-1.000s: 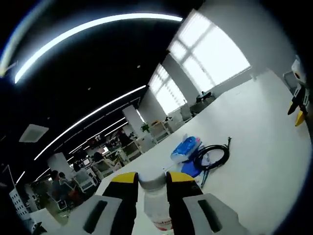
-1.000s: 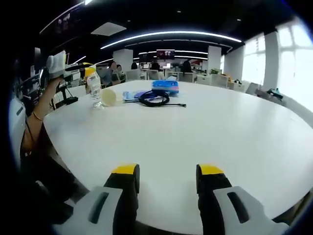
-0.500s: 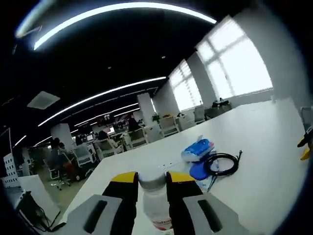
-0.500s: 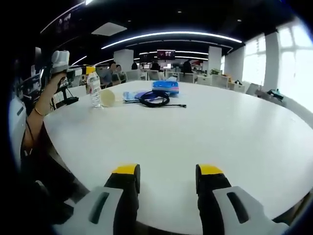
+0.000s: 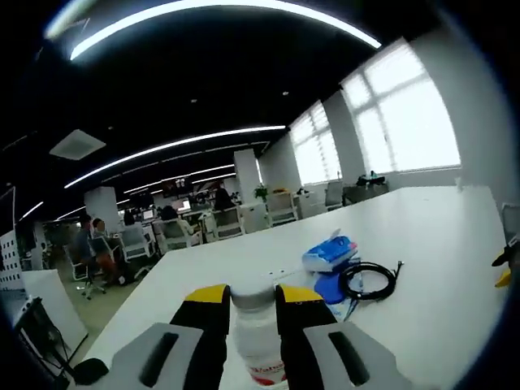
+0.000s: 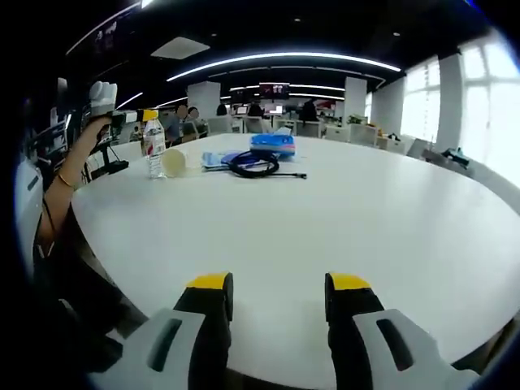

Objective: Arrange the tabletop items into an orderly group along one side of the table until the central work area is clear of visible clutter.

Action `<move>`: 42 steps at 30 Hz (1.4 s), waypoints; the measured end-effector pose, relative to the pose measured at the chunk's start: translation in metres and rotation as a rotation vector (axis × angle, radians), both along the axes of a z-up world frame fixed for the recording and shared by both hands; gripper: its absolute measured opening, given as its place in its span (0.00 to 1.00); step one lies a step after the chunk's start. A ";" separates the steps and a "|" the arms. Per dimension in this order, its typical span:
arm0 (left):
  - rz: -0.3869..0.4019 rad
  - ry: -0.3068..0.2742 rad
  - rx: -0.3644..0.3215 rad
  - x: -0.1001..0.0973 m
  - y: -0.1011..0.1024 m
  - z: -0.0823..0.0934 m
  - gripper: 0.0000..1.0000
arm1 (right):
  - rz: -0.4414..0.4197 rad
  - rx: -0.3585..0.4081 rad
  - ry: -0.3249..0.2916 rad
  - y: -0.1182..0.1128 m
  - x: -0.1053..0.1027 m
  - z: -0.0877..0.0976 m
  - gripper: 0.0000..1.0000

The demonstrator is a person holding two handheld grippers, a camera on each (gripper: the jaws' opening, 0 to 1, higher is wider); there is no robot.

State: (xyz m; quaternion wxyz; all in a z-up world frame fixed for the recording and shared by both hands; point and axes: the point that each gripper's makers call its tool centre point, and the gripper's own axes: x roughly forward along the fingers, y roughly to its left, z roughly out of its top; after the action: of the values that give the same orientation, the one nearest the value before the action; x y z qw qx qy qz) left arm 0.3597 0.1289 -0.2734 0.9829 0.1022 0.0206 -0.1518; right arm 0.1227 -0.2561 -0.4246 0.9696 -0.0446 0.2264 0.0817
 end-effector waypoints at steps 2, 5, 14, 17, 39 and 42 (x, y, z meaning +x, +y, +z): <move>-0.010 0.006 -0.017 0.001 0.000 0.000 0.21 | 0.001 0.001 0.001 0.000 0.000 0.000 0.43; -0.018 0.017 -0.039 0.000 -0.001 -0.001 0.21 | 0.006 0.001 0.003 0.001 0.001 0.000 0.43; 0.044 -0.046 0.037 -0.001 -0.001 0.001 0.24 | 0.012 0.006 0.002 0.002 0.002 -0.001 0.43; 0.077 -0.055 0.044 0.000 -0.002 0.000 0.31 | 0.016 0.006 0.005 0.003 0.001 -0.002 0.43; 0.303 -0.079 -0.180 0.009 0.000 0.002 0.35 | 0.029 0.026 -0.008 -0.002 0.001 -0.002 0.43; 0.320 -0.075 -0.220 0.010 0.001 0.000 0.34 | 0.021 0.030 -0.009 -0.005 0.000 -0.002 0.43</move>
State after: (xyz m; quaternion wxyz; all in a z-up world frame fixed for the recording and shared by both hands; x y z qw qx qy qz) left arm 0.3702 0.1303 -0.2730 0.9998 -0.0047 -0.0167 0.0088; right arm 0.1226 -0.2611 -0.4269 0.9702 -0.0329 0.2202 0.0951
